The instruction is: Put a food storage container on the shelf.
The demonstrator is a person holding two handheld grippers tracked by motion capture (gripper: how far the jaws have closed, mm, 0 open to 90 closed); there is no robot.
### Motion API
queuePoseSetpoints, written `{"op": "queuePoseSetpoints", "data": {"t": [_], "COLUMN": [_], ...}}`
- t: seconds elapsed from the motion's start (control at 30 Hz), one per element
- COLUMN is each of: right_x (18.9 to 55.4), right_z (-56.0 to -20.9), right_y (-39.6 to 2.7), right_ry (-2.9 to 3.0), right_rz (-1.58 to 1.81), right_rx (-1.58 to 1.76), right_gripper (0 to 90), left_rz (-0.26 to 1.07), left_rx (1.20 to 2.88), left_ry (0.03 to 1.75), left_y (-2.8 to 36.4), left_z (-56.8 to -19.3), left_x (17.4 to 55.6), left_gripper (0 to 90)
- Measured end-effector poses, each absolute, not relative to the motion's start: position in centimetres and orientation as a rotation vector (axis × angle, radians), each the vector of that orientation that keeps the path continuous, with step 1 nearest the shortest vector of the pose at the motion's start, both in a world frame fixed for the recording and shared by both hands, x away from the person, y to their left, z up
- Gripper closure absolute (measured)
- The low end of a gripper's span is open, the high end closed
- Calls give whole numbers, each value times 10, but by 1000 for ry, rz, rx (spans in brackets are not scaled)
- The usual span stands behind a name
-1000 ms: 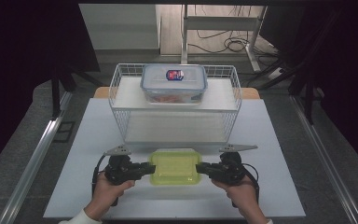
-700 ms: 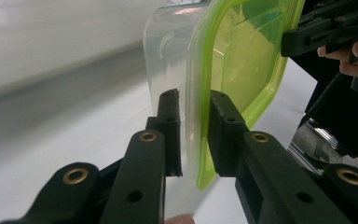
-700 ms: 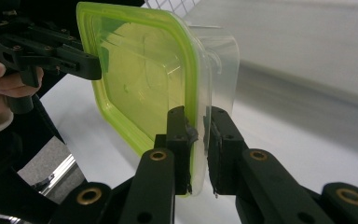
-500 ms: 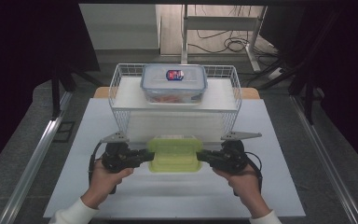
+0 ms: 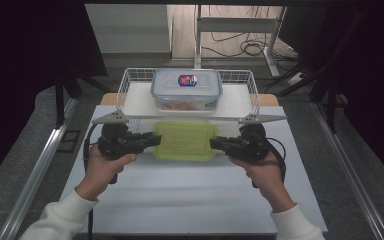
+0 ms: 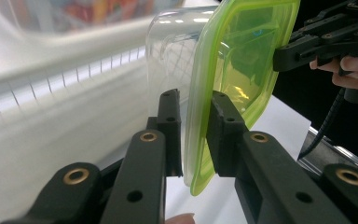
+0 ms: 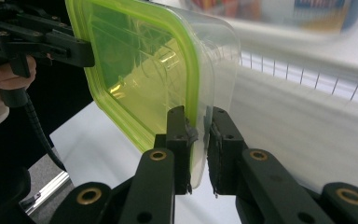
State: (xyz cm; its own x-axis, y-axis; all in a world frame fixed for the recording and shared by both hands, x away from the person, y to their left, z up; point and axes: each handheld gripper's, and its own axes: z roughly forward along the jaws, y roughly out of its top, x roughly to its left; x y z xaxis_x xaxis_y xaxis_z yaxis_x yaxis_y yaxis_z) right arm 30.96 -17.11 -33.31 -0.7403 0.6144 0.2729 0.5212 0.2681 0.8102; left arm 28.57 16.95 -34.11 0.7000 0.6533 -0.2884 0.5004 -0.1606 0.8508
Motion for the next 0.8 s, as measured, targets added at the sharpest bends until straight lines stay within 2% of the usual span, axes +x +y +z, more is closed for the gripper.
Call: {"op": "queuePoseSetpoints", "data": {"t": [0.37,0.8], "right_x": [324,365], "right_z": [-292,-244], "right_y": [-166,-157], "right_ry": [2383,2371], "right_rz": [1510,1500], "right_rx": [1046,1052], "right_gripper": [796,796], "left_rz": [245,252], "left_rx": [1789,1756], "left_ry": [884,903], "left_y": [173,179], "left_z": [-304,-265], "left_x": [298,340], "left_gripper": [774,779]}}
